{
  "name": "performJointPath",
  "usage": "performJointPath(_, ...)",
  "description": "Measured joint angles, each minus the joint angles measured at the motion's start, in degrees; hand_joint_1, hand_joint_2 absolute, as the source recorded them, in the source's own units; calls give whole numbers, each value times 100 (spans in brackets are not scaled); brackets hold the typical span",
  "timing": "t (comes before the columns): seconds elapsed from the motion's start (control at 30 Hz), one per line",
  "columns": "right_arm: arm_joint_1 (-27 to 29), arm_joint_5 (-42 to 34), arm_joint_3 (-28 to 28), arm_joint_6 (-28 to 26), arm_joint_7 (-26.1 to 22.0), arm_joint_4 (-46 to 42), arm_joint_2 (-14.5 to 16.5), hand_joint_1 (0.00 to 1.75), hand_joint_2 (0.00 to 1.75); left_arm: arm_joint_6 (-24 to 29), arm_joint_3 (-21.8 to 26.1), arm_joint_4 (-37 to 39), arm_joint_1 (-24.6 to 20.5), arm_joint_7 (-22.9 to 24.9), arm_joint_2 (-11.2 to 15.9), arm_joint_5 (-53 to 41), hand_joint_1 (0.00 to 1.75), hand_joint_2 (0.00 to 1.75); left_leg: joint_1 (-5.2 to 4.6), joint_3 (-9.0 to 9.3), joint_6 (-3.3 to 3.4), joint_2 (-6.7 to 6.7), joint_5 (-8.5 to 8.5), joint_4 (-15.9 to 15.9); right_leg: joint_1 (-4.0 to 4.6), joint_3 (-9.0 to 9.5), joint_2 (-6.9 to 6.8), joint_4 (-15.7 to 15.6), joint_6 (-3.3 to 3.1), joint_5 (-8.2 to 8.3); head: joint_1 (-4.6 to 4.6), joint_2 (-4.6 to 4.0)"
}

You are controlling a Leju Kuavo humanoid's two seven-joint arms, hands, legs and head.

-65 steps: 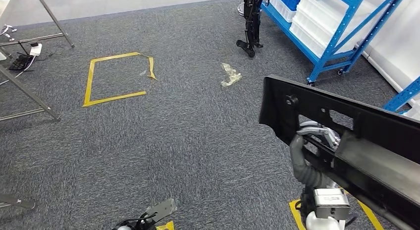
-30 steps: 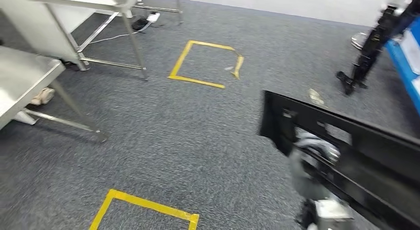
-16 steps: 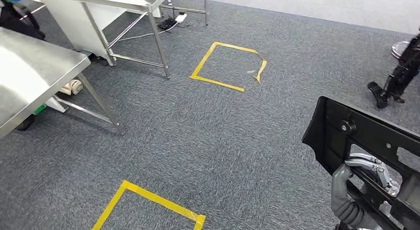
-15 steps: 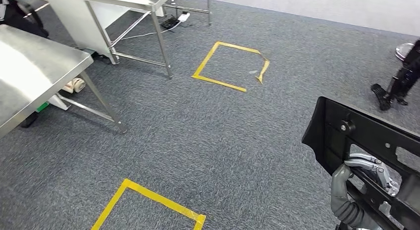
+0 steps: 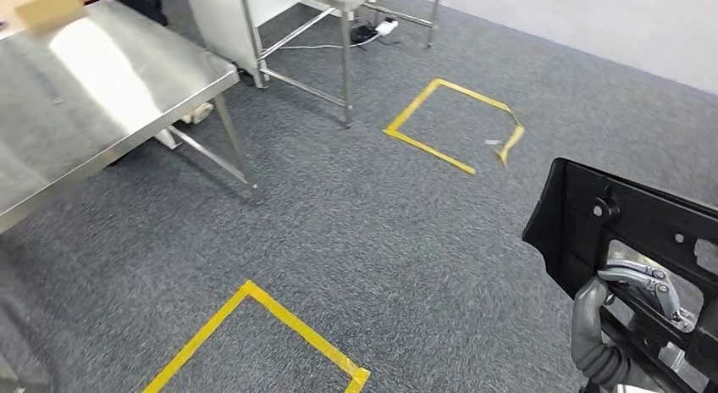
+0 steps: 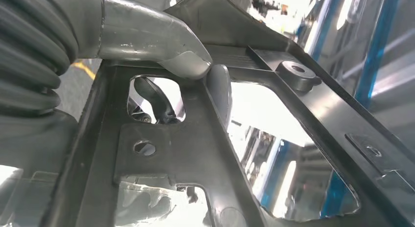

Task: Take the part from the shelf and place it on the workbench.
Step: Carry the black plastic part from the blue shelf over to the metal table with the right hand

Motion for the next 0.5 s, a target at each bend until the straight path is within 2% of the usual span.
performJointPath(0.03, 11, -8, -21, 11, -2, -1, 5, 175, 175, 11, -13, 28, -1, -14, -24, 5, 0, 175, 7, -2, -4, -92, 2, 2, -10, -146, 20, 276, 23, -74, 14, 0)
performJointPath(0.07, 13, -19, -37, 30, -5, -1, 12, 175, 175, 27, -24, 53, 1, -31, -38, 11, 0, 175, 14, 1, -11, -180, 4, 5, -21, -183, 24, 322, 67, -44, 15, 0)
performJointPath(0.1, 12, -33, -52, 61, -13, -1, 19, 175, 175, 47, -34, 81, -1, -50, -50, 20, 0, 175, 26, 7, -25, -276, 4, 11, -37, -101, 42, 118, 133, 85, 16, 0)
performJointPath(0.13, 9, -50, -67, 105, -25, -1, 25, 175, 175, 68, -45, 104, -4, -73, -60, 26, 0, 175, 42, 13, -46, -370, 1, 22, -62, 78, 102, -281, 203, 271, 17, 0)
performJointPath(0.17, 2, -81, -82, 159, -41, 2, 31, 175, 175, 83, -53, 129, -9, -105, -66, 33, 0, 175, 49, 11, -79, -460, -8, 43, -87, 266, 222, -704, 255, 437, 22, 0)
performJointPath(0.2, -4, -129, -103, 213, -66, 4, 35, 175, 175, 86, -61, 157, -20, -151, -74, 42, 0, 175, 51, -1, -119, -547, -18, 65, -108, 420, 312, -1055, 263, 569, 28, 0)
performJointPath(0.23, -9, -196, -138, 265, -100, 6, 38, 175, 175, 78, -68, 188, -35, -220, -81, 49, 0, 175, 49, -23, -160, -616, -20, 79, -113, 509, 372, -1249, 235, 634, 32, 0)
performJointPath(0.27, -12, -279, -186, 318, -146, 8, 41, 175, 175, 64, -79, 235, -49, -308, -89, 63, 0, 175, 45, -48, -201, -676, -14, 81, -104, 533, 375, -1301, 181, 647, 37, 0)
performJointPath(0.3, -12, -364, -249, 384, -207, 8, 42, 175, 175, 57, -94, 300, -64, -405, -102, 81, 0, 175, 50, -71, -234, -734, -2, 74, -94, 541, 303, -1305, 126, 661, 35, 0)
performJointPath(0.33, -13, -446, -326, 472, -278, 8, 44, 175, 175, 75, -111, 385, -80, -504, -116, 106, 0, 175, 57, -86, -258, -737, 3, 75, -100, 549, 238, -1307, 86, 673, 34, 0)
performJointPath(0.37, -14, -518, -409, 589, -356, 8, 49, 175, 175, 128, -132, 495, -95, -586, -144, 147, 0, 175, 53, -110, -279, -631, -30, 122, -110, 555, 174, -1314, 47, 679, 27, 0)
performJointPath(0.4, -13, -576, -502, 729, -431, 9, 61, 175, 175, 214, -149, 630, -117, -654, -178, 195, 0, 175, 46, -176, -299, -455, -127, 268, -120, 561, 104, -1322, 6, 681, 3, 0)
performJointPath(0.47, -21, -642, -672, 987, -537, 30, 94, 175, 175, 498, -183, 1033, -168, -844, -263, 326, 0, 175, 20, -461, -330, -61, -480, 891, -103, 565, -40, -1328, -63, 666, -42, 0)
performJointPath(0.5, -33, -649, -731, 1071, -562, 51, 109, 175, 175, 656, -192, 1279, -201, -996, -302, 394, 0, 175, 8, -636, -340, 22, -661, 1275, -87, 563, -120, -1328, -82, 658, -59, 0)
